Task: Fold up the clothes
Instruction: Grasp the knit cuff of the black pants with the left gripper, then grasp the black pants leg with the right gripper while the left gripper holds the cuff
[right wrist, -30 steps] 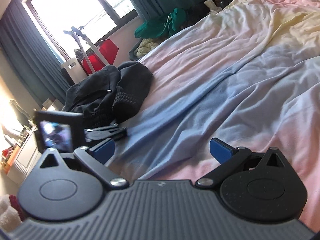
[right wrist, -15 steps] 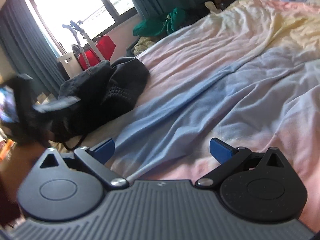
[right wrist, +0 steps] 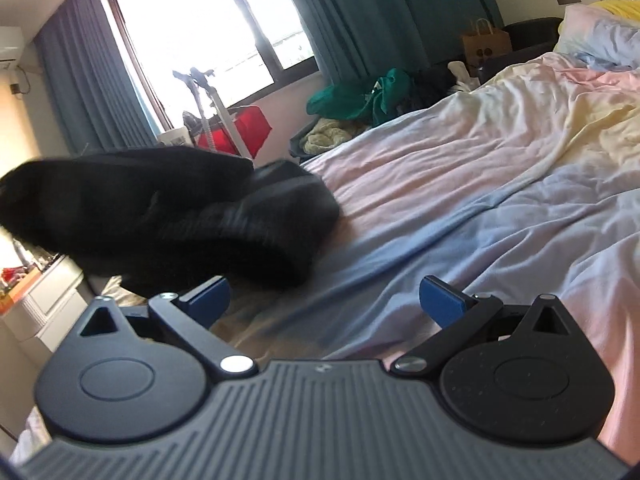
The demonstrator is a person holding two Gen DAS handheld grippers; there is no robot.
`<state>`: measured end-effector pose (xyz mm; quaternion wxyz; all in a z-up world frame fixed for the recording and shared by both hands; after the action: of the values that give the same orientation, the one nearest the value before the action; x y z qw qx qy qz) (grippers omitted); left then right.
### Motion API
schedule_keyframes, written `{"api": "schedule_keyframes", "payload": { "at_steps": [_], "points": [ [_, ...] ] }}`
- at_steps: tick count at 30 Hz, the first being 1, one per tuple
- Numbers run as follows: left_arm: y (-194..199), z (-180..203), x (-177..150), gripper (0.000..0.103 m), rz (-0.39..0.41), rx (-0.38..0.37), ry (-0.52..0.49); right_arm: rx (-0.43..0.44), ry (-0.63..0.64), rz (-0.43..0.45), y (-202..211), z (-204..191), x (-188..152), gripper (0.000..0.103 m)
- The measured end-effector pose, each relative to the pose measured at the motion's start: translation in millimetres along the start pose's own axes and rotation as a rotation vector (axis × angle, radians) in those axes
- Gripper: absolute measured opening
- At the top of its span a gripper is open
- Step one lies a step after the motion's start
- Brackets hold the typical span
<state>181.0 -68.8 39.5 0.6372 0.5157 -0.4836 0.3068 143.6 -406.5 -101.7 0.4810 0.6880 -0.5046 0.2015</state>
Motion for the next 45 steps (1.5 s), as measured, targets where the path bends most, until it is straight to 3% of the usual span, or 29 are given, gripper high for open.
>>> {"api": "schedule_keyframes", "payload": {
  "at_steps": [4,8,11,14,19,23,24,31,34,35,38,40,43,45],
  "points": [
    [34,-57,-41,0.014,-0.085,0.018,0.082,0.093,-0.046,-0.057,8,-11,-7,0.103],
    [35,-117,-101,0.015,-0.220,0.037,0.178,0.162,-0.084,-0.097,6,-20,-14,0.103],
    [36,-136,-129,0.015,-0.274,0.009,0.232,0.277,-0.175,-0.182,-7,-26,-26,0.103],
    [34,-137,-126,0.016,-0.268,-0.012,0.242,0.258,-0.198,-0.192,-19,-26,-33,0.103],
    [25,-143,-129,0.018,-0.269,-0.042,0.351,0.234,-0.266,-0.151,-46,-19,-23,0.101],
    [19,-152,-134,0.021,-0.280,-0.060,0.426,0.212,-0.276,-0.159,-68,-15,-22,0.075],
    [18,-153,-133,0.022,-0.279,-0.062,0.425,0.206,-0.272,-0.166,-73,-14,-22,0.074],
    [4,-156,-137,0.033,-0.282,-0.050,0.431,0.292,-0.284,-0.206,-133,-30,-30,0.075],
    [-3,-154,-137,0.037,-0.287,-0.041,0.433,0.374,-0.300,-0.183,-143,-38,-28,0.075],
    [-4,-155,-137,0.043,-0.286,-0.034,0.436,0.415,-0.321,-0.204,-146,-42,-27,0.077],
    [-6,-158,-137,0.047,-0.282,-0.019,0.445,0.451,-0.322,-0.275,-147,-53,-24,0.075],
    [-6,-159,-138,0.049,-0.276,-0.012,0.451,0.479,-0.327,-0.305,-144,-59,-23,0.071],
    [-7,-162,-141,0.052,-0.273,-0.011,0.477,0.462,-0.327,-0.334,-134,-62,-22,0.054],
    [-6,-161,-141,0.052,-0.269,-0.013,0.487,0.403,-0.279,-0.334,-122,-63,-20,0.030]
  ]
}}
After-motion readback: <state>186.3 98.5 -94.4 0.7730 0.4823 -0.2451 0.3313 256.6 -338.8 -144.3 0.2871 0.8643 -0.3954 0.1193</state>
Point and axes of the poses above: each gripper's, at about its wrist camera, not at the fingertips, and y roughly against the way its jaws point, z to its right, x to its top, the point moved 8 cm from there along -y, roughly the way its jaws point, and after that the axes turned 7 degrees about -z, right-handed, at the moved point
